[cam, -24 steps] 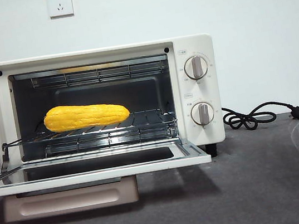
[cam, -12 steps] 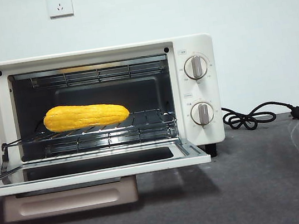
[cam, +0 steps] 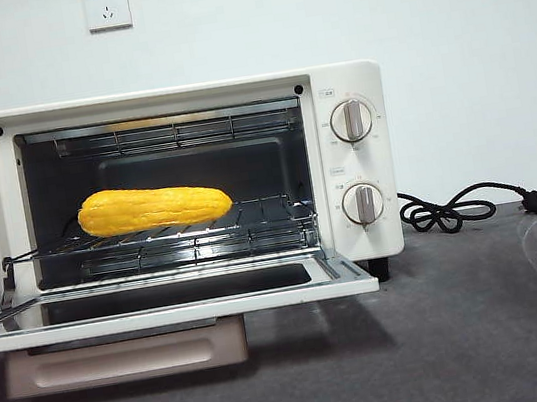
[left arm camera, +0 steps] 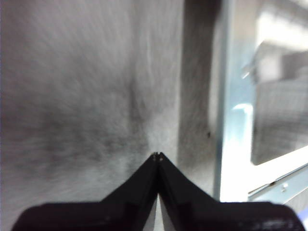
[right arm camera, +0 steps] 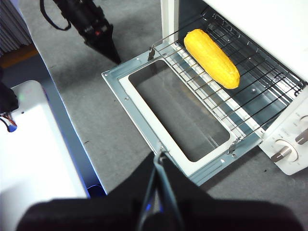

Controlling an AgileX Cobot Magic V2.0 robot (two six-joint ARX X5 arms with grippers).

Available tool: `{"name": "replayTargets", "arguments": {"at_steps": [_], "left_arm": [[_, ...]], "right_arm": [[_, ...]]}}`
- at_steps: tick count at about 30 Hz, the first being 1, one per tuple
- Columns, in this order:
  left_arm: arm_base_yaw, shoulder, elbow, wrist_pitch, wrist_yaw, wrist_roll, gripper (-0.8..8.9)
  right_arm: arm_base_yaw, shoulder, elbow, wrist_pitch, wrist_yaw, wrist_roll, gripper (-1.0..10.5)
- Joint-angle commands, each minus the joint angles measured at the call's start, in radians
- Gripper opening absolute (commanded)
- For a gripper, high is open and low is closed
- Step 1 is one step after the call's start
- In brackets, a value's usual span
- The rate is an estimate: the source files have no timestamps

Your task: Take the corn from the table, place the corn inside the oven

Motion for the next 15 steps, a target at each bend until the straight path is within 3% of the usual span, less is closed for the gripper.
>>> {"name": "replayTargets", "arguments": {"at_steps": [1,9,15], "left_arm": [[-0.03,0.038,-0.005,-0.002,0.006,-0.002,-0.08],[-0.1,0.081,-0.002,-0.034,0.025,0.024,-0.08],[-0.075,0.08,0.032,-0.106,0.219,0.074,-0.08]], "right_arm": [[0.0,0.003,0.0,0.003,-0.004,-0.008,-0.1],[0.0,0.003,0.0,0.003,-0.003,-0.009,-0.1],[0.0,0.003,0.0,0.003,-0.003,-0.008,-0.1]]}}
